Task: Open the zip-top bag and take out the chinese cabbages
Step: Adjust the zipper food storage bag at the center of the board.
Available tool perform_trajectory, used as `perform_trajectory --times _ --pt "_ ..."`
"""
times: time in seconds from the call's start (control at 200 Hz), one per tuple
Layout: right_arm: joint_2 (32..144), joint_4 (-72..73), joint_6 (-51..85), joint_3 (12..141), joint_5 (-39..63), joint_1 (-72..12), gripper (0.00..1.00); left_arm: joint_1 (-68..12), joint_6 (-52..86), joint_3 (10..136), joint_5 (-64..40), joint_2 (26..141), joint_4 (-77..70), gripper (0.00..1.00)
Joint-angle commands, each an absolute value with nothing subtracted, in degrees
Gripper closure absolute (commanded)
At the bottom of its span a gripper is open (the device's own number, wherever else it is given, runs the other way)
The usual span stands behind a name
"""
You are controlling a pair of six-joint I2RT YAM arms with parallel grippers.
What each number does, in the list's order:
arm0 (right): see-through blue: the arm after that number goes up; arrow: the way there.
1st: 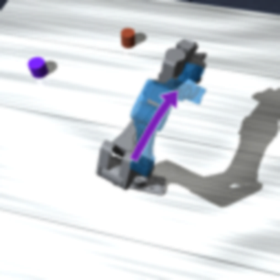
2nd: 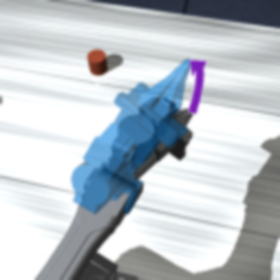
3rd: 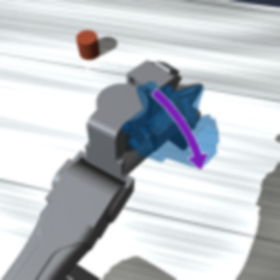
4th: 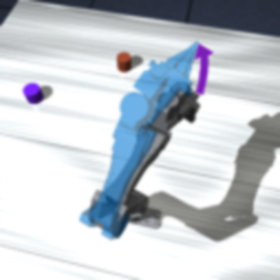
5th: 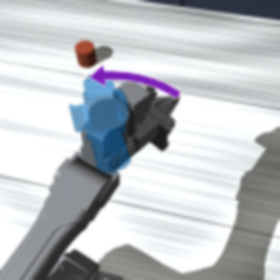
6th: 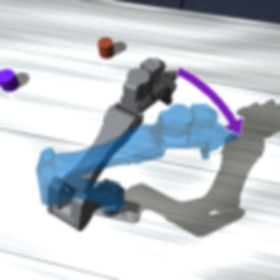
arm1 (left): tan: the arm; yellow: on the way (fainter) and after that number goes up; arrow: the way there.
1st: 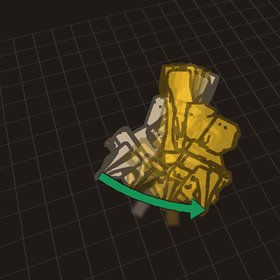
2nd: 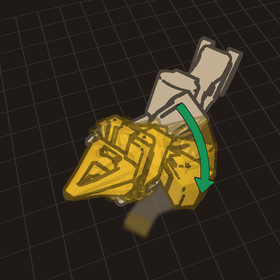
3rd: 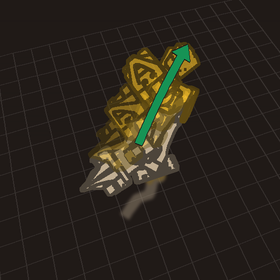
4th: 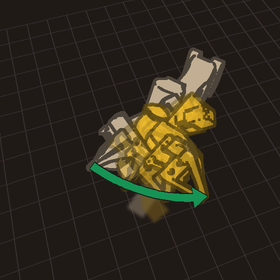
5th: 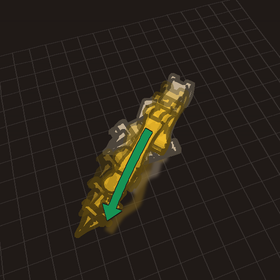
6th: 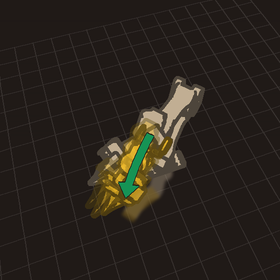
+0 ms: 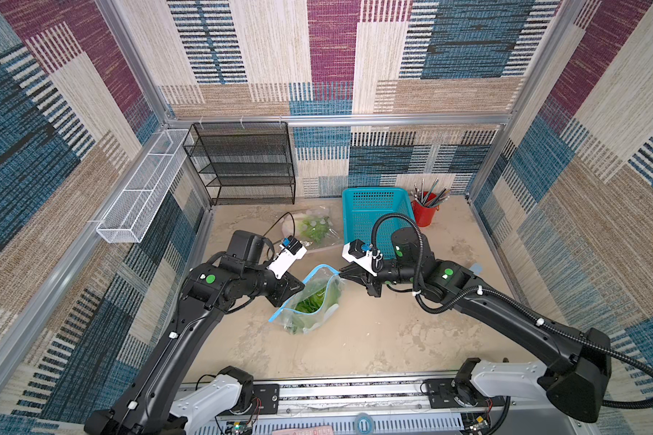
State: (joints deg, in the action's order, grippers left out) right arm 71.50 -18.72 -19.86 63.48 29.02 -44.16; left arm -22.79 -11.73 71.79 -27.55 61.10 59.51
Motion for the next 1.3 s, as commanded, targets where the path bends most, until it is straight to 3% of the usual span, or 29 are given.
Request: perform_trajectory --times 0.0,0.135,0.286,0.471,0.536,0.596,0.962,1.297 --pt "71.4 -15.8 -20.4 63.5 30.1 -44.2 1.00 -23.0 -11.2 72.0 -28.0 61.5 60.3 0.86" --pt "71.3 -15.7 -20.3 63.2 30.1 -44.2 1.00 -23.0 -11.2 72.3 -27.4 61.0 60.4 1.00" --pt "71.3 -14.7 -19.6 62.7 29.7 -44.1 0.99 -23.0 -10.4 72.5 -27.1 60.6 60.4 1.00" --pt "70.9 -11.4 -15.9 66.1 30.3 -44.2 0.25 -23.0 -5.5 73.1 -21.3 58.8 56.9 1.00" --pt "70.1 -8.6 -14.9 66.0 30.5 -44.1 0.09 -23.0 -3.6 73.5 -18.7 58.1 55.7 1.00" --pt "69.5 -6.1 -14.1 65.7 30.6 -44.2 0.02 -23.0 -2.1 74.6 -16.2 57.8 55.5 1.00" --pt "68.9 4.6 -6.6 63.8 32.8 -44.2 0.00 -23.0 5.5 83.0 1.6 59.5 55.1 1.00" --pt "66.9 6.8 -5.1 60.1 33.6 -44.3 0.01 -23.1 7.8 91.7 10.8 62.0 54.9 1.00"
